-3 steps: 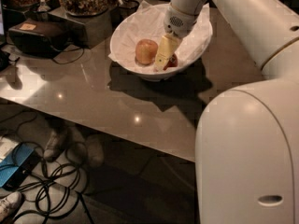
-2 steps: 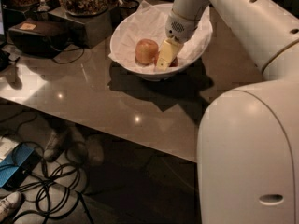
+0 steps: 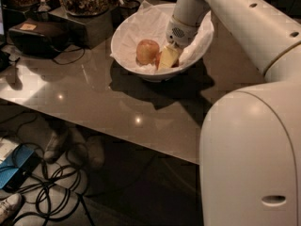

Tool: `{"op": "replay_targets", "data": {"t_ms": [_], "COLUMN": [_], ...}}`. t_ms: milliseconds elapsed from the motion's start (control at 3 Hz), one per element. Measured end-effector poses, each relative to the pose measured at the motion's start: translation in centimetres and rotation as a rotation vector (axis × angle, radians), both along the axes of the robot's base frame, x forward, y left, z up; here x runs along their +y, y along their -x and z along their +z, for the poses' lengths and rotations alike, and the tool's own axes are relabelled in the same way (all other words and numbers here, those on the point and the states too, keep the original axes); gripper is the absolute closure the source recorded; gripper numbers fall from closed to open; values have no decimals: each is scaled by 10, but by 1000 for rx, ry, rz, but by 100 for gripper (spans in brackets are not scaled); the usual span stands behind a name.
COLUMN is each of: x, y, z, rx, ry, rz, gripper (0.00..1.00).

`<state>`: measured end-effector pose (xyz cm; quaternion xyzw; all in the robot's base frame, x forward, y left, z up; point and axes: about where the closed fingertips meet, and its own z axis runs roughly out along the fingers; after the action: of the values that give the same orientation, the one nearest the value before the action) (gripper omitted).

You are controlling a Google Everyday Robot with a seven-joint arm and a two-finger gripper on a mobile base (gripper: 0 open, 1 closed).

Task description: Pick apple from white bowl

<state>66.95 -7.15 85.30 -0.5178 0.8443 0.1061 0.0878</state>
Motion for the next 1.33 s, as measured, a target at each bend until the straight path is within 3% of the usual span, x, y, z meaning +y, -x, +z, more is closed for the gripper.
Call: {"op": "replay_targets", "data": {"t_ms": [667, 1000, 1333], "x": [0, -4, -8], "y": [0, 12, 40], "z": [0, 22, 59], "rx": [0, -46, -110], "ry": [0, -50, -96], "rz": [0, 18, 67], "gripper": [93, 100, 100]}}
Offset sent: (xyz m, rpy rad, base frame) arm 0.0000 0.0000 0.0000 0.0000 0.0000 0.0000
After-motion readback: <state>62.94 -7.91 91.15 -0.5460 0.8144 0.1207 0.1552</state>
